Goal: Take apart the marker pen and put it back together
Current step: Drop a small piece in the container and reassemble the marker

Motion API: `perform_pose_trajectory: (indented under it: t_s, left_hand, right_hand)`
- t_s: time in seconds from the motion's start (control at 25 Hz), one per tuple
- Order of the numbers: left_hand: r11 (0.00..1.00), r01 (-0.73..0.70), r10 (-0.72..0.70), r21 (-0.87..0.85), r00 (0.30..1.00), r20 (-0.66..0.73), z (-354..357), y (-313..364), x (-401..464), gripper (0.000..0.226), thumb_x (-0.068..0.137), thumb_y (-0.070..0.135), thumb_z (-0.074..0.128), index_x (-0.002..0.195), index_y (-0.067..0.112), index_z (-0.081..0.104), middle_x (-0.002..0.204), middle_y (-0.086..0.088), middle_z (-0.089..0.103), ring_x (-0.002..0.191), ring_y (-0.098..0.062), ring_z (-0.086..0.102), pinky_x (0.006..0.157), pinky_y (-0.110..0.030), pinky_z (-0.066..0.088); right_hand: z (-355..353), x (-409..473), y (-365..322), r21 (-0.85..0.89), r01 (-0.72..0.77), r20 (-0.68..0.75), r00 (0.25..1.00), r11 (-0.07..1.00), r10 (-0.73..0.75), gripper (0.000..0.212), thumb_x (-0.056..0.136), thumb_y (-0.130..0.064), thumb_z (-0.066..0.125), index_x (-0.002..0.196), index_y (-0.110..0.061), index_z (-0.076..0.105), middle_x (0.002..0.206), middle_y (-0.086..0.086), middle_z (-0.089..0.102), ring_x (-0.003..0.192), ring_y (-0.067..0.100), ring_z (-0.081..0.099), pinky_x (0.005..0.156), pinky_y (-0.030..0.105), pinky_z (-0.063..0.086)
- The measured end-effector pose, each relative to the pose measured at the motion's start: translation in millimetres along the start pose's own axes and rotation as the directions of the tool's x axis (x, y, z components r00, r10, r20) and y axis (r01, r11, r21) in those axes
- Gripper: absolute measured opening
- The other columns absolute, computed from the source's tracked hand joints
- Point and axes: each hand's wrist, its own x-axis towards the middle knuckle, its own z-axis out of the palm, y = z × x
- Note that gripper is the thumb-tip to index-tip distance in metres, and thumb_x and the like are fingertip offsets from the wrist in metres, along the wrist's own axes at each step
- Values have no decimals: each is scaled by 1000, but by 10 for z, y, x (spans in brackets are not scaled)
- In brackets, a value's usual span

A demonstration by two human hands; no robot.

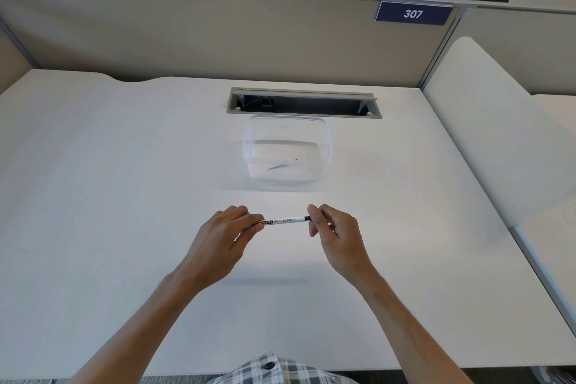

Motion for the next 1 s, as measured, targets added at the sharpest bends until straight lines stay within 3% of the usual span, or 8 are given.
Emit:
perform_pose_trajectory:
  t_s: [0.12, 0.2, 0.28, 0.36, 0.48, 0.72, 1.0]
  left_hand:
    - [1000, -4, 4, 6, 1000, 1, 1, -9, -3, 23, 97, 32, 45, 100, 22, 66, 74, 11, 49, 70, -14, 46, 64, -35, 44]
    - [1000, -1, 1, 5, 1000, 3, 8, -16, -12, 23, 97, 32, 45, 100, 22, 66, 75, 11, 50, 71, -14, 47, 64, -34, 44]
    - [1000, 2, -2, 3, 1000, 6, 11, -18, -22, 24, 97, 32, 45, 101, 22, 66, 76, 10, 51, 71, -14, 47, 65, -34, 44]
    - [1000, 6, -6, 3, 1000, 5, 10, -18, -22, 24, 97, 32, 44, 101, 22, 66, 76, 9, 52, 71, -14, 48, 65, -35, 44]
    - [1000, 10, -10, 10, 1000, 0, -4, -25, -7, 24, 97, 32, 45, 101, 21, 66, 76, 9, 52, 71, -14, 48, 65, -35, 45]
    - [1000, -8, 9, 17, 1000, -15, -28, -12, 4, 26, 98, 32, 44, 100, 20, 67, 75, 9, 51, 70, -15, 48, 64, -36, 44]
    - [999, -35, 35, 29, 999, -24, -56, -1, 18, 29, 98, 35, 40, 98, 20, 66, 74, 8, 51, 69, -18, 48, 64, -38, 45]
  right_hand:
    - [21, -10, 14, -37, -31, -1, 1000, 999, 31, 55, 103, -43, 47, 58, -12, 47, 49, -7, 41, 45, 10, 28, 50, 24, 27]
    - [26, -14, 3, -65, -53, -1, 999, 996, 53, 56, 101, -52, 45, 58, -16, 48, 47, -10, 43, 46, 9, 30, 52, 27, 28]
    - [25, -21, -20, -89, -37, -8, 999, 995, 36, 47, 95, -58, 42, 66, -22, 50, 61, -16, 58, 54, 7, 46, 57, 29, 34]
    - [8, -28, -22, -103, 8, -13, 1000, 995, -10, 30, 90, -53, 44, 80, -27, 54, 85, -18, 66, 80, 6, 62, 64, 32, 41]
    - [-25, -26, 2, -99, 69, 24, 997, 993, -67, 10, 90, -38, 51, 88, -30, 55, 98, -17, 65, 96, 6, 63, 69, 30, 45]
    - [-29, -37, 45, -107, 109, 44, 994, 988, -105, 10, 94, -35, 49, 90, -27, 55, 94, -15, 65, 97, 10, 63, 72, 28, 45]
    - [12, -24, 30, -160, 144, 25, 990, 976, -142, 18, 99, -32, 43, 83, -31, 52, 87, -14, 61, 84, 7, 58, 61, 11, 36]
